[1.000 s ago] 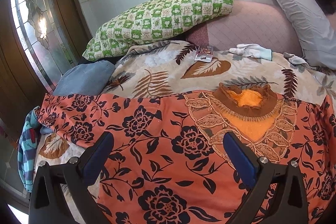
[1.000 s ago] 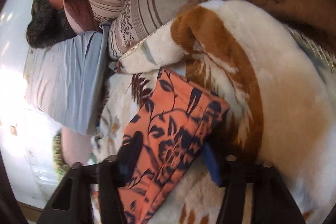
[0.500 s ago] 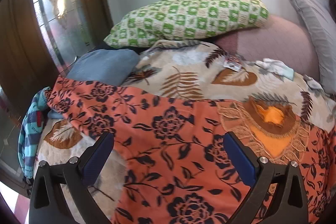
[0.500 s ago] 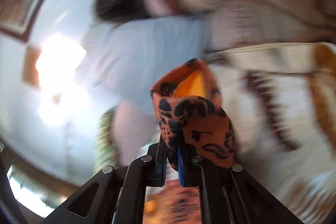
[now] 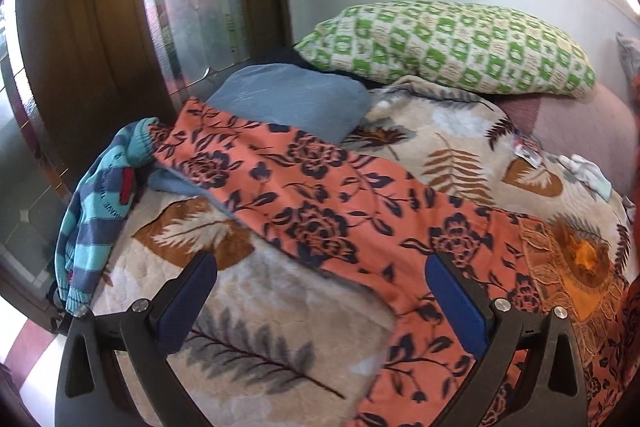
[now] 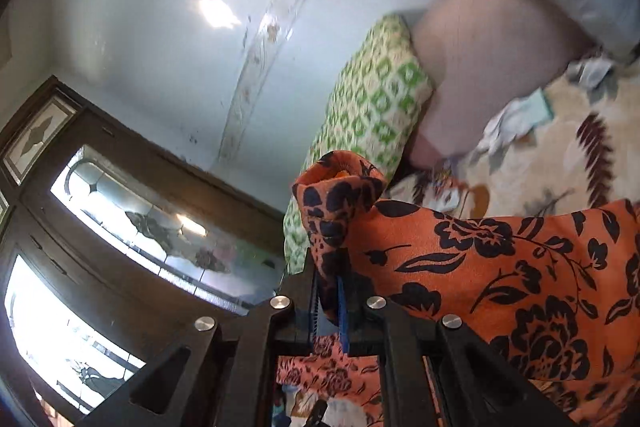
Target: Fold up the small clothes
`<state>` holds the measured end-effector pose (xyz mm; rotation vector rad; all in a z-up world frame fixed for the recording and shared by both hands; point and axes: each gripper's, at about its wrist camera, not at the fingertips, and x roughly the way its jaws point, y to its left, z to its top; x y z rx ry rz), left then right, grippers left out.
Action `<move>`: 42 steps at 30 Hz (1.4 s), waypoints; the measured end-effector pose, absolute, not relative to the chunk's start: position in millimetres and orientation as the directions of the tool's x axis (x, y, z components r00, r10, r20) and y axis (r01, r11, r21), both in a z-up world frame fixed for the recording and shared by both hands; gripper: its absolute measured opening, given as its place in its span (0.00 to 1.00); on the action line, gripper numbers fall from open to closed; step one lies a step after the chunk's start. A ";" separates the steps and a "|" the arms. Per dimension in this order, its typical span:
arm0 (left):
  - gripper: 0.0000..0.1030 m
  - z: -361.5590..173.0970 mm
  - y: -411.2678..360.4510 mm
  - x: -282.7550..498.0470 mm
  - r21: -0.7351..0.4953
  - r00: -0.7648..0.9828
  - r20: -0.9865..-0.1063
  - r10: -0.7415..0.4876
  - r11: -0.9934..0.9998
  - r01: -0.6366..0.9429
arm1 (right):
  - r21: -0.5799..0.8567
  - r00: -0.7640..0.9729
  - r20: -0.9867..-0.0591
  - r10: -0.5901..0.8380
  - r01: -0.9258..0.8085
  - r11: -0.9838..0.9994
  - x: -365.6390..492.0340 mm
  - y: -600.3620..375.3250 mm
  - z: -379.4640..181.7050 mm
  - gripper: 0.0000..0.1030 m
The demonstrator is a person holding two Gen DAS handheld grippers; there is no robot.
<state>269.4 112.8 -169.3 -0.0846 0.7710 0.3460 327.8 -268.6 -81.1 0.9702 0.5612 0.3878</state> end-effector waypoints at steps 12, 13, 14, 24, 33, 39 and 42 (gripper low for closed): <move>1.00 -180.2 136.6 275.3 0.054 0.623 -0.720 0.306 0.920 -0.389 | 0.795 0.494 -0.463 0.736 -0.136 0.591 371.9 -111.2 -190.6 0.57; 1.00 -180.3 133.3 275.8 0.055 0.626 -0.719 0.303 0.922 -0.383 | 0.775 0.512 -0.462 0.724 -0.164 0.611 371.0 -116.1 -182.7 0.57; 1.00 -180.3 130.7 276.5 0.054 0.627 -0.719 0.299 0.924 -0.379 | 0.746 0.539 -0.470 0.699 -0.180 0.641 368.5 -125.3 -174.8 0.57; 1.00 -186.2 133.8 292.1 0.033 0.582 -0.762 0.284 0.914 -0.404 | 0.449 0.529 -0.777 0.342 0.085 0.889 322.8 -258.9 -236.7 0.56; 1.00 -207.5 211.9 294.0 0.019 0.460 -0.802 0.381 0.786 -0.618 | 0.251 0.600 -0.757 0.259 -0.099 0.963 273.3 -258.2 -243.5 0.54; 1.00 -217.6 232.6 299.9 -0.036 0.427 -0.836 0.344 0.743 -0.669 | 0.152 0.540 -0.828 0.150 -0.041 0.987 265.2 -269.1 -276.5 0.54; 1.00 -221.8 245.2 300.4 -0.073 0.419 -0.846 0.329 0.707 -0.703 | 0.198 0.530 -0.830 0.173 -0.010 0.980 272.2 -273.9 -274.4 0.55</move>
